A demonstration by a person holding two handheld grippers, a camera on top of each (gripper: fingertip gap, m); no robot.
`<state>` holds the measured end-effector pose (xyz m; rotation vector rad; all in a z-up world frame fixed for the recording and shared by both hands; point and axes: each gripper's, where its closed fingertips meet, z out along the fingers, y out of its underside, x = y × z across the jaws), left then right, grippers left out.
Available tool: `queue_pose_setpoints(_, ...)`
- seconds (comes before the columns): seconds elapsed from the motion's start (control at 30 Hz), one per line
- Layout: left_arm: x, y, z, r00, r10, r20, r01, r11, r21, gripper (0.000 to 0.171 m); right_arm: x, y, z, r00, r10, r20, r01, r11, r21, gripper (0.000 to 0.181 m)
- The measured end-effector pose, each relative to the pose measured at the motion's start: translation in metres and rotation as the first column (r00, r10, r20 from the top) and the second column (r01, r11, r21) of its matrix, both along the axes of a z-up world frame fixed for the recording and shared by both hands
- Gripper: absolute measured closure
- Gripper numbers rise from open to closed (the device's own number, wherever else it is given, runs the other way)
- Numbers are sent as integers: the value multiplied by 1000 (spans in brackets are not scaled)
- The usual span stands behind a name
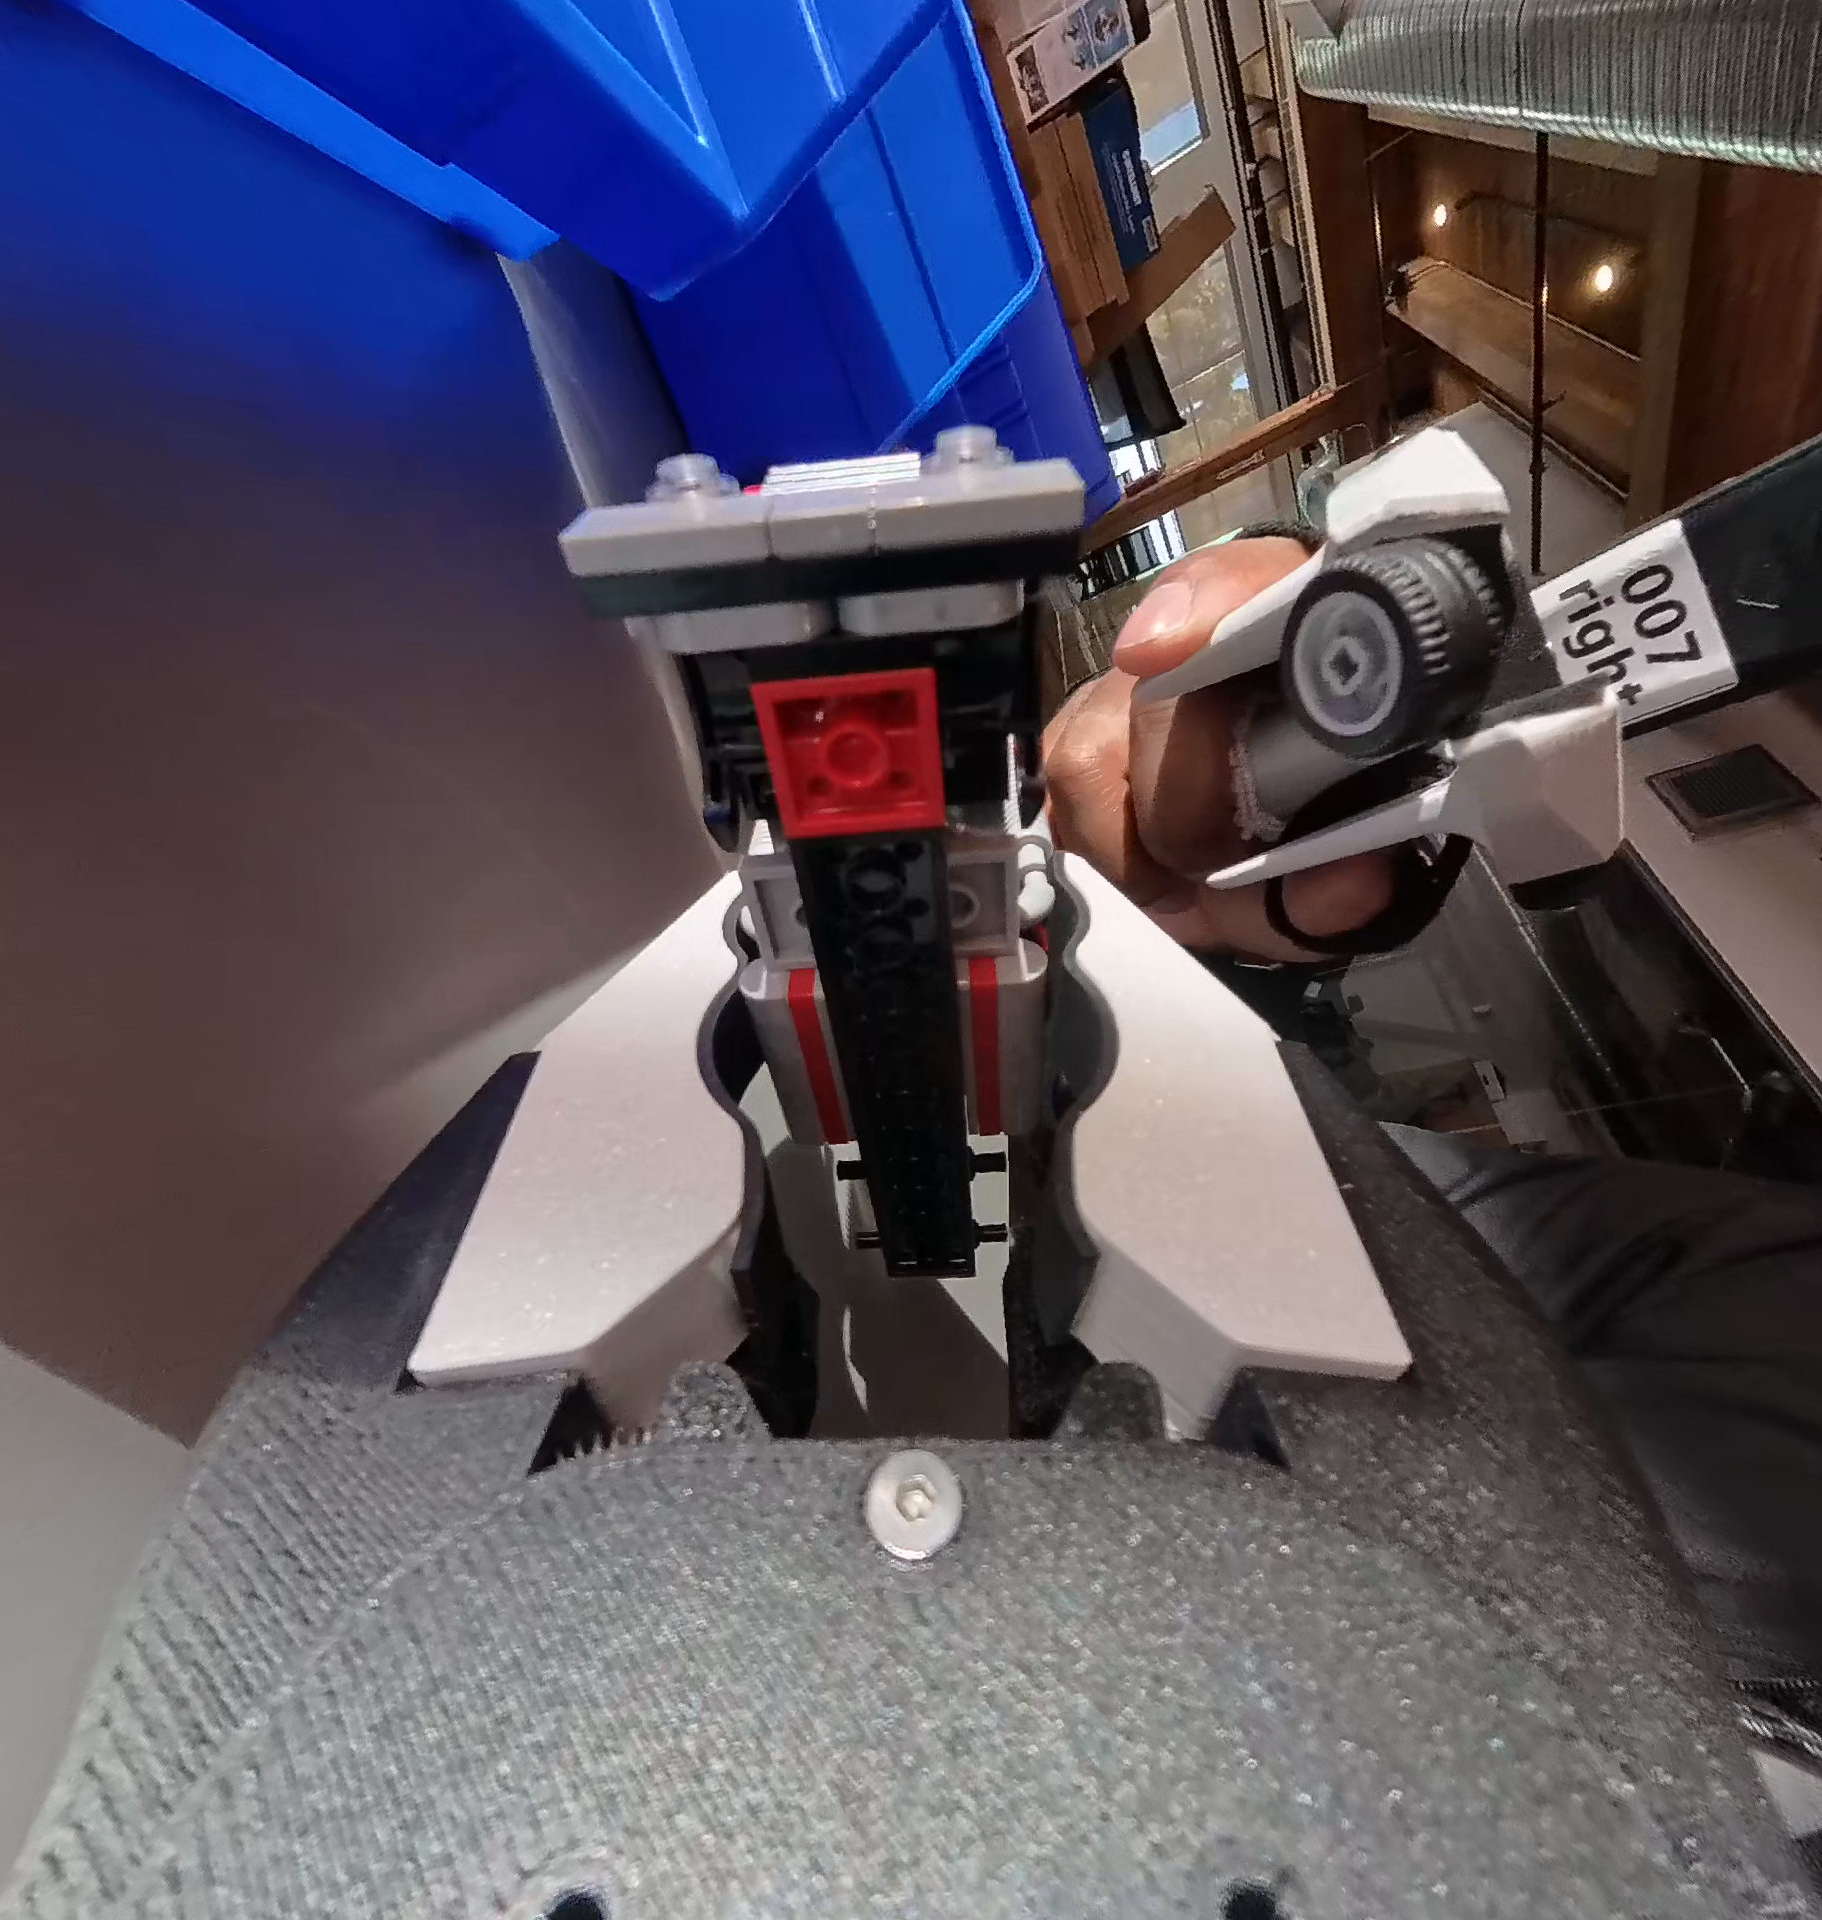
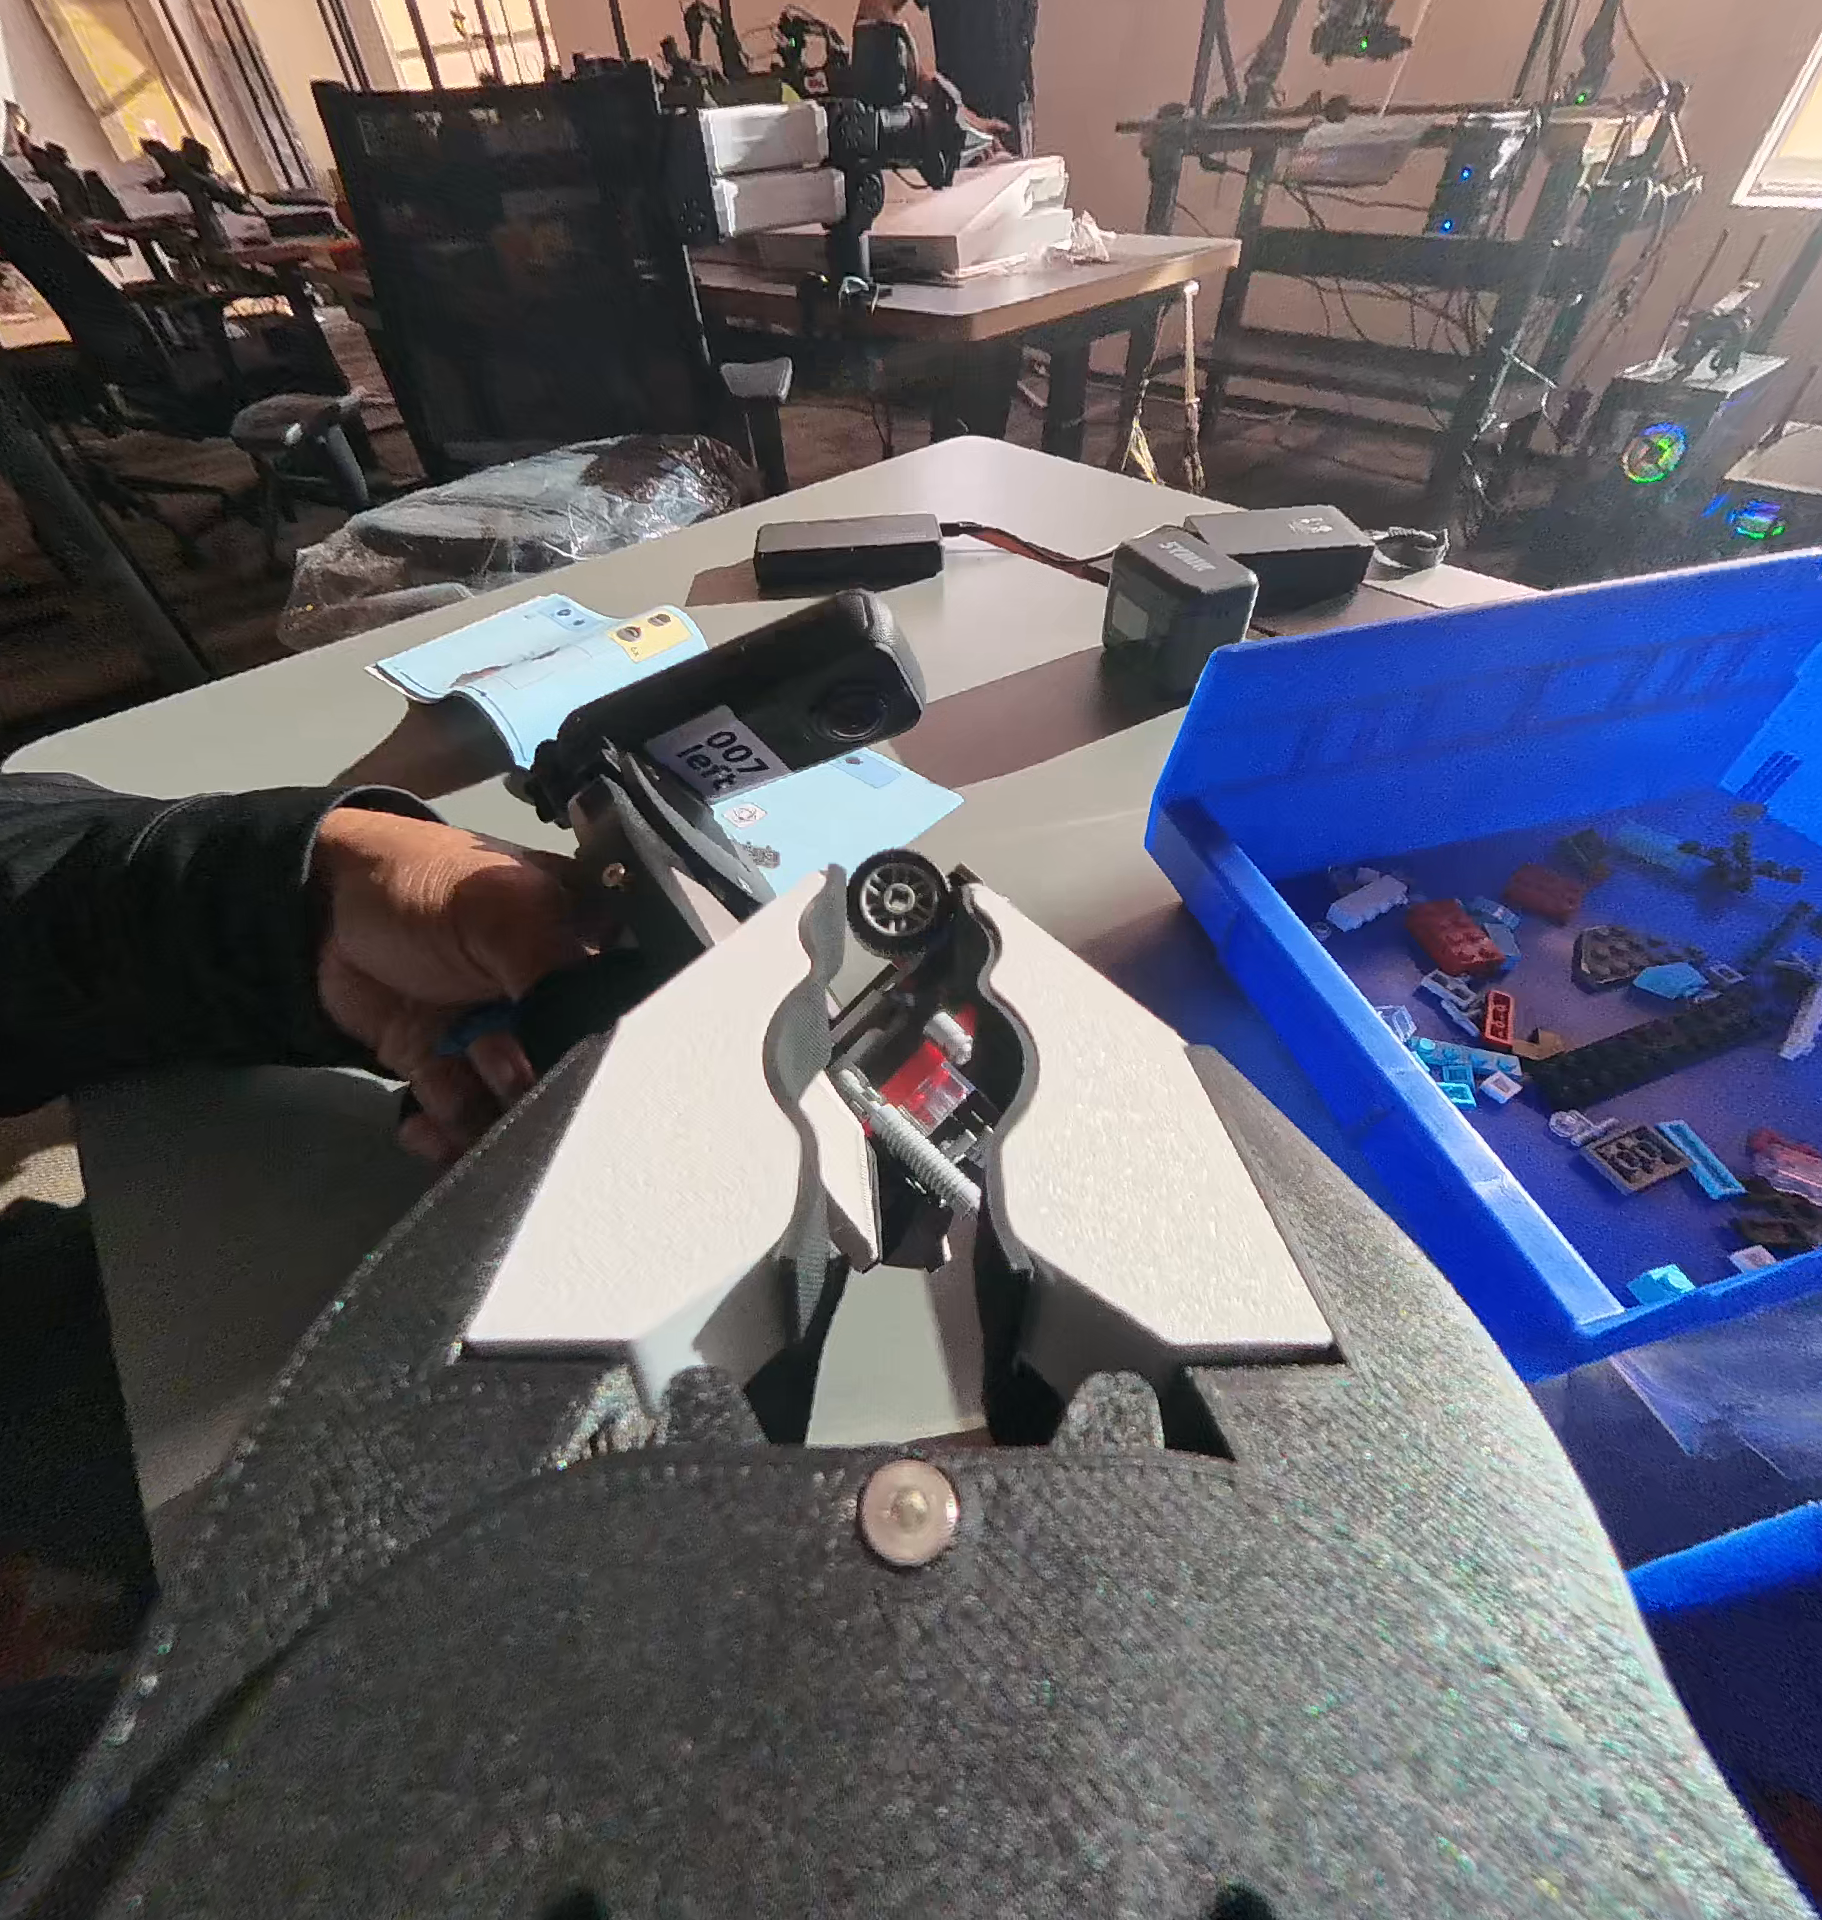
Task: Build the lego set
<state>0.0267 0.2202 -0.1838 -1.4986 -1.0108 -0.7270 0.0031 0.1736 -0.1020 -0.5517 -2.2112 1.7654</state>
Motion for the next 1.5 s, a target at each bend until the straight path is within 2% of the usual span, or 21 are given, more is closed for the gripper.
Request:
queue_pose_setpoints(0.23, -7, -4, 2, 998, 54, -40, -54, 998, -8, 117, -4, -6, 6, 1000, 14, -23, -16, 995, -94, 160)
queue_pose_setpoints(0.53, -26, -21, 7, 991, 133, 0, -133, 990, 49, 117, -20, -34, 10, 991, 136, -14, -137, 988, -71, 160)
queue_pose_setpoints(0.73, -52, -47, 14, 964, 258, -60, -254, 965, 63, 117, -52, -62, 35, 981, 184, -59, -189, 977, -102, 160)
queue_pose_setpoints(0.93, -68, -57, 19, 949, 312, -41, -306, 945, 114, 116, -55, -78, 53, 971, 221, -93, -229, 969, -96, 159)
queue_pose_setpoints(1.1, -71, -58, 19, 956, 294, 12, -293, 946, 140, 117, -59, -84, 42, 971, 229, -73, -236, 967, -98, 159)
queue_pose_setpoints(1.23, -70, -63, 17, 954, 301, -14, -297, 947, 121, 117, -52, -83, 27, 971, 227, -75, -233, 969, -81, 159)
queue_pose_setpoints(1.5, -68, -61, 10, 958, 288, -3, -287, 955, 74, 117, -57, -75, 19, 975, 210, -69, -214, 975, -60, 159)
